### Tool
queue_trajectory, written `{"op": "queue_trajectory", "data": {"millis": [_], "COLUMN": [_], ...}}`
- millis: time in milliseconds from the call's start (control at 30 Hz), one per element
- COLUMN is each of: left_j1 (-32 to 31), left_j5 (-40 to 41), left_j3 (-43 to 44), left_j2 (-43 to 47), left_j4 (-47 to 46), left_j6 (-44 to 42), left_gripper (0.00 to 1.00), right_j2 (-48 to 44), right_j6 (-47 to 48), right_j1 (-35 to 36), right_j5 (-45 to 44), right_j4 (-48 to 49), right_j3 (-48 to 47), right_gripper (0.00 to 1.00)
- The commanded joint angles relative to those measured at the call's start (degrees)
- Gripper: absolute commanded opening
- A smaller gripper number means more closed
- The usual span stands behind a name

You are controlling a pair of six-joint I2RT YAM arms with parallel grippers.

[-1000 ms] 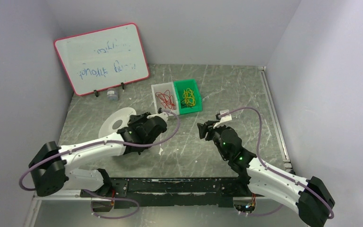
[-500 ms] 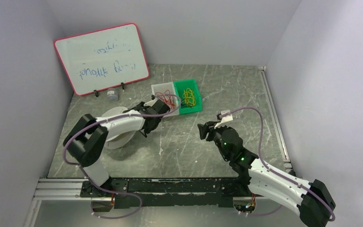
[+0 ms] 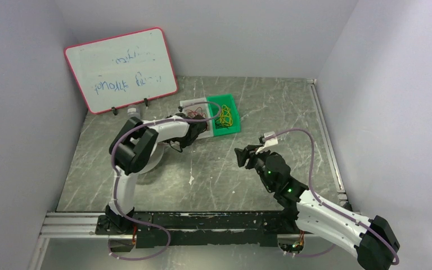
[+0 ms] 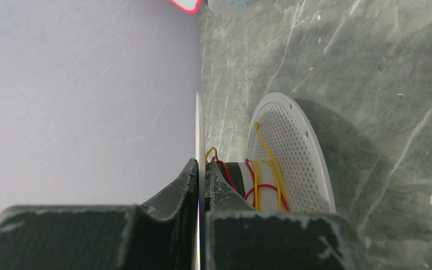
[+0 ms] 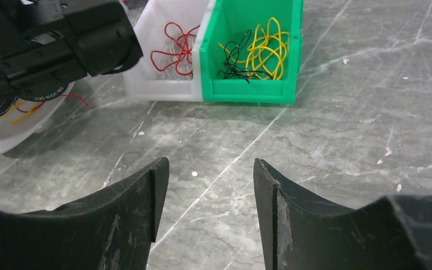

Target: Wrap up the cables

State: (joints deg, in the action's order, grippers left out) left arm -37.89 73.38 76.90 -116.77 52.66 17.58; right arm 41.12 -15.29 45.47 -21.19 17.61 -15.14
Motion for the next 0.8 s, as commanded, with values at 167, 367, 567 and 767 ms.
{"op": "queue_trajectory", "data": {"millis": [167,367,567,767], "left_j1": [-0.2,-0.2,-0.2,-0.3], "left_j5": [5.5,5.0,4.3,3.7], "left_j3": [7.6,7.5,7.6,8.3], "left_j2": [-10.5,-11.7,-12.5,-13.0], "left_j4": [27.8,27.8,27.8,27.2], "left_j6": [31.8,33.0,34.9,34.4], "left_gripper": [0.17,0.21,0.39,0.56], "right_j2": [0.2,1.2,1.9,2.3], "right_j6": [-0.1,-0.2,0.0,0.1], "right_j1": [-0.2,-0.3,-0.3,-0.3], "right_j5": [1.7,2.7,3.6,4.1], "right_j4": [2.0,2.5,2.8,3.1], "right_j3": [1.7,1.8,1.9,1.9], "right_gripper": [0.61,0.61,0.61,0.62]}}
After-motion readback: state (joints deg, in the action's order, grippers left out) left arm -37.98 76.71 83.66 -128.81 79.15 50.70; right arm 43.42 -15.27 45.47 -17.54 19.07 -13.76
